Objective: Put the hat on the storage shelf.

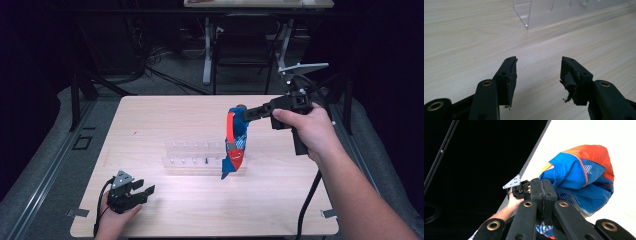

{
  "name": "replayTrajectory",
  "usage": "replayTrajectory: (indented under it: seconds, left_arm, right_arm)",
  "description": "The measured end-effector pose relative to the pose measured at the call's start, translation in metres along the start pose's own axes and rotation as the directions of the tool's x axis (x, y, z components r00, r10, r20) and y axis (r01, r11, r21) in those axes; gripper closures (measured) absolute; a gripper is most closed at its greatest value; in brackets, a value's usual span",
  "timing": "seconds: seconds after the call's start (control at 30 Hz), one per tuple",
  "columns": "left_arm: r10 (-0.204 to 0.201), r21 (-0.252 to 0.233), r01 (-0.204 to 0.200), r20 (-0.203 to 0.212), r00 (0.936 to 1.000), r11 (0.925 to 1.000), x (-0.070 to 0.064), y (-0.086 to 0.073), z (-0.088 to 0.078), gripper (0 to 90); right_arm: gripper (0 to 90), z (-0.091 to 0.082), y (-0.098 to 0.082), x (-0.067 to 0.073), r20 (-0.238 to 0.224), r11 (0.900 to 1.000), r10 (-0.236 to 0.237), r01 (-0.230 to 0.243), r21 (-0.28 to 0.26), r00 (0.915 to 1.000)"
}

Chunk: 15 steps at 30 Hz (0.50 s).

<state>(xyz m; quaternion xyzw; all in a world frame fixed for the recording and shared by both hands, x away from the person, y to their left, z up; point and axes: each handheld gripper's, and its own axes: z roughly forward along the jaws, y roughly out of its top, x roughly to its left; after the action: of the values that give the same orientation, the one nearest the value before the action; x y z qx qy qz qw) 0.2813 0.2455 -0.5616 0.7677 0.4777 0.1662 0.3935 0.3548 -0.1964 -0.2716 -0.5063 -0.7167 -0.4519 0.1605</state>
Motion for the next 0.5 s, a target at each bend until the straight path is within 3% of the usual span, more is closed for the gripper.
replayTrajectory:
  seconds: [0.5]
  left_arm:
    - [-0.002, 0.010, 0.002, 0.007, 1.0000, 0.9999, 0.001, 0.001, 0.000, 47.3]
  right_arm:
    - [90.0, 0.031, 0.024, 0.007, -0.033, 1.000, -0.014, 0.014, 0.004, 0.9994]
